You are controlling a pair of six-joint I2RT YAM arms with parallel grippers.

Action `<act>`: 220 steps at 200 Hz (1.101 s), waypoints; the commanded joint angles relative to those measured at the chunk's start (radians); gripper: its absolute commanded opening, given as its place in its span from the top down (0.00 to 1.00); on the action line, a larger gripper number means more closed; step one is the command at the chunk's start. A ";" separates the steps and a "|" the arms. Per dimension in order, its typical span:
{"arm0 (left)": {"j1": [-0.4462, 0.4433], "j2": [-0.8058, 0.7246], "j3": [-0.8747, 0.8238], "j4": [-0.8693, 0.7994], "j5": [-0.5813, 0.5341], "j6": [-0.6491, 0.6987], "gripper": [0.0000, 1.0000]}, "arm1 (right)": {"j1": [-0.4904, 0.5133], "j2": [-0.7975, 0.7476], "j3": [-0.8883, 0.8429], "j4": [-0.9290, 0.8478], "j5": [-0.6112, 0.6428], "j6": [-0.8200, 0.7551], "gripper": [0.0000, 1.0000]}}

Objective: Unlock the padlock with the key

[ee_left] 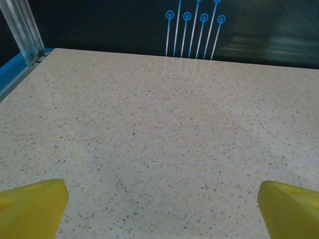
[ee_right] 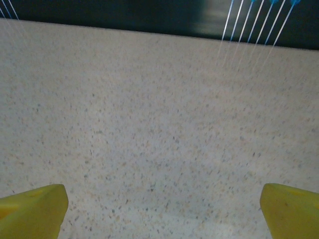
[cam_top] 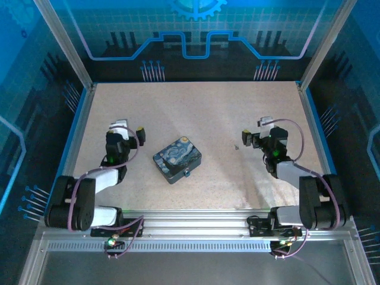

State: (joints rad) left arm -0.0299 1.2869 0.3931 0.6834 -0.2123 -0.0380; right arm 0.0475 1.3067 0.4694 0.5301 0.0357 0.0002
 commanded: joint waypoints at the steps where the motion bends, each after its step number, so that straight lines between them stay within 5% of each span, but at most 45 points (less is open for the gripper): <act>1: 0.001 -0.119 0.088 -0.308 -0.014 -0.109 0.01 | 0.018 -0.086 0.064 -0.185 -0.044 0.031 0.00; 57: 0.001 -0.378 0.247 -0.888 0.126 -0.454 0.01 | 0.104 -0.233 0.181 -0.499 -0.192 0.119 0.00; 103: -0.036 -0.494 0.254 -1.149 0.292 -0.686 0.01 | 0.211 -0.259 0.218 -0.579 -0.247 0.286 0.00; 143: -0.135 -0.523 0.197 -1.218 0.360 -0.782 0.04 | 0.314 -0.168 0.284 -0.674 -0.273 0.411 0.00; 220: -0.282 -0.397 0.110 -1.019 0.451 -0.912 0.07 | 0.473 0.114 0.404 -0.654 -0.339 0.509 0.00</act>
State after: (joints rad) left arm -0.2840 0.8516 0.5117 -0.4133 0.1814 -0.8986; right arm 0.4866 1.3529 0.8265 -0.1169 -0.2573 0.4568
